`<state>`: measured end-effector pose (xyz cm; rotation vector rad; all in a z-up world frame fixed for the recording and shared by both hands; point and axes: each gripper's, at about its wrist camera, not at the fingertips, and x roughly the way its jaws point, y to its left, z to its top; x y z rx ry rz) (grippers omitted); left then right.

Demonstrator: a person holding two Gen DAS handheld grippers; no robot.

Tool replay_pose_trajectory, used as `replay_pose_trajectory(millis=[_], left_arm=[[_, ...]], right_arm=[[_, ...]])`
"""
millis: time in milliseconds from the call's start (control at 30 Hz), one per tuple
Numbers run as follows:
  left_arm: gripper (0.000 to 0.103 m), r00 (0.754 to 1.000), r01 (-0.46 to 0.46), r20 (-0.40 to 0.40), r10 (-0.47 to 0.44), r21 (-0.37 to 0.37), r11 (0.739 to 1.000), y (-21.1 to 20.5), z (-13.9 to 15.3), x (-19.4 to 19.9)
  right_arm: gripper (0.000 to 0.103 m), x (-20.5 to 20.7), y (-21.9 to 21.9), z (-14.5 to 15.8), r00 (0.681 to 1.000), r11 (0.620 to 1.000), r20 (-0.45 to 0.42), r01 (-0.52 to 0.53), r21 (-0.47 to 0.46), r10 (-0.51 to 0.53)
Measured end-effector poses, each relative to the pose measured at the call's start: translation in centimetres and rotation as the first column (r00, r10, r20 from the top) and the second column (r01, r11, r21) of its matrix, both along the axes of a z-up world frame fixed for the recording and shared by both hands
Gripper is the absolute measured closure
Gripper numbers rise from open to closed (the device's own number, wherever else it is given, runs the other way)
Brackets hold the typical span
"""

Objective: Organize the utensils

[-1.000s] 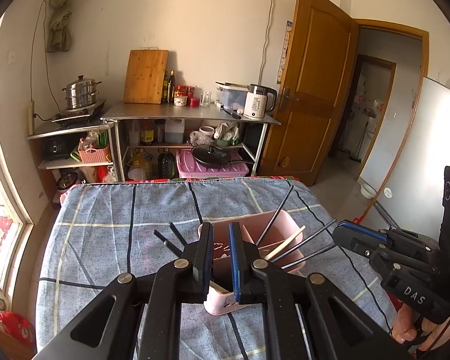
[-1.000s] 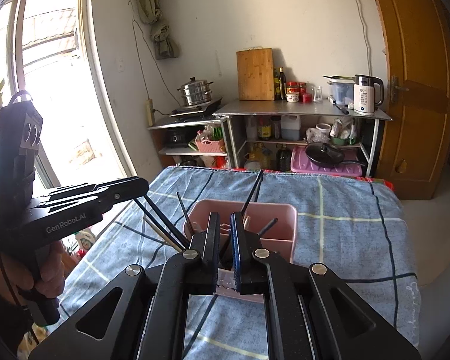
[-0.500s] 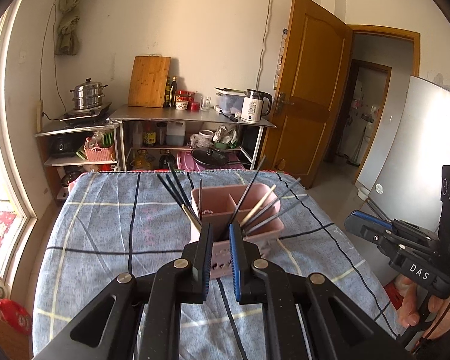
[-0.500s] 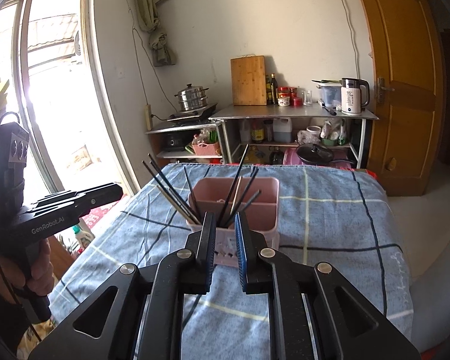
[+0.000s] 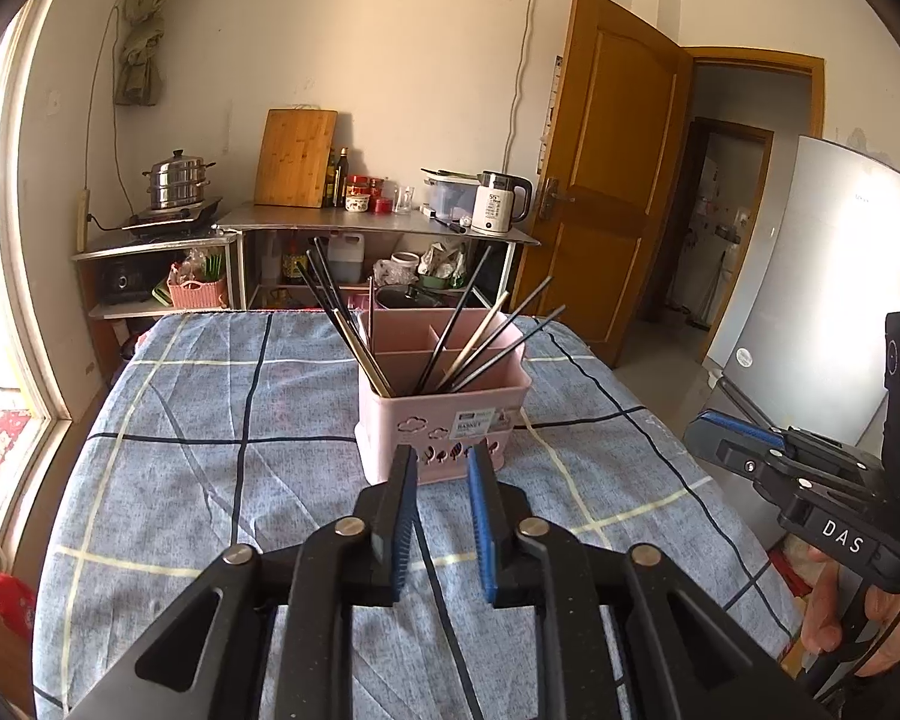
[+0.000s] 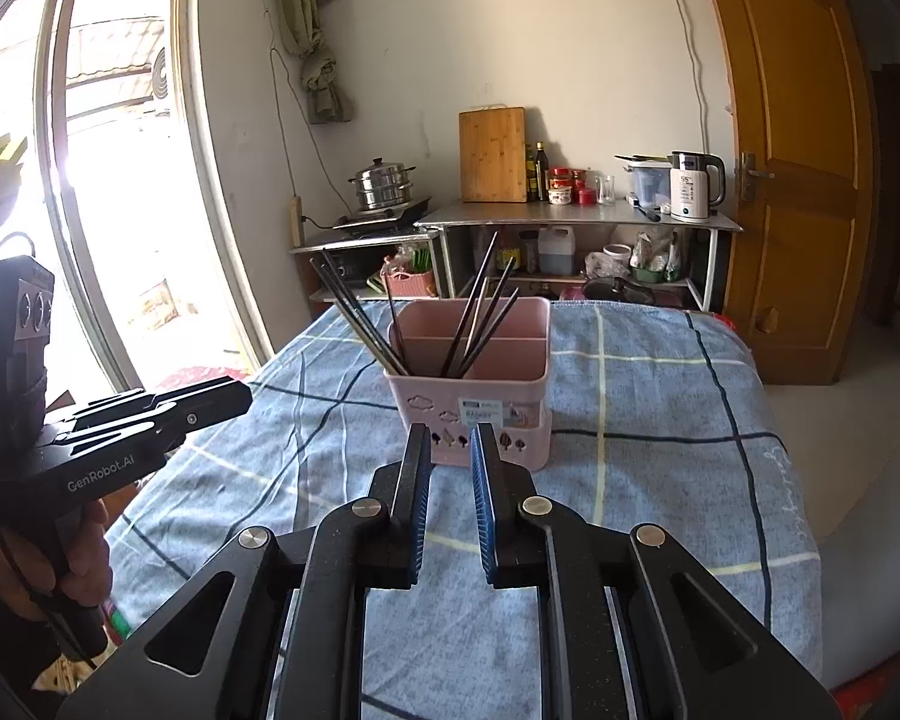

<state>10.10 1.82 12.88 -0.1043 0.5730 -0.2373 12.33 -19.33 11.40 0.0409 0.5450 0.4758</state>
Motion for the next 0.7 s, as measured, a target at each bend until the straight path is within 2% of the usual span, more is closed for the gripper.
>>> replay_pose_trajectory(millis=[233,300,367,500,700], left_arm=[[0.075,0.999,-0.001,0.038,0.001,0.006,1.0,-0.7,-1.8,-2.7],[0.071,0.999,0.001,0.042,-0.001,0.004,1.0,-0.8,-2.5,-3.3],[0.07,0.999,0.009,0.038,-0.009,-0.01,1.0,-0.8,-3.3,-3.7],[0.07,0.999,0.006,0.038,-0.005,-0.021,1.0,-1.0,-4.6,-4.3],[0.07,0.999,-0.031,0.045,0.03,0.006,1.0,-1.2,-6.3,-4.9]], right_arm=[[0.087,-2.0,0.0,-1.7,1.0,1.0,0.007,0.004,-0.002,-0.004],[0.08,-2.5,0.0,-2.2,1.0,1.0,0.019,0.011,-0.011,-0.011],[0.068,-3.1,-0.1,-3.0,0.999,1.0,0.029,0.02,-0.014,-0.02],[0.068,-4.0,-0.2,-4.0,0.999,0.999,0.03,0.031,-0.011,-0.03],[0.068,-4.8,-0.3,-5.0,0.998,0.999,0.041,0.041,-0.013,-0.04]])
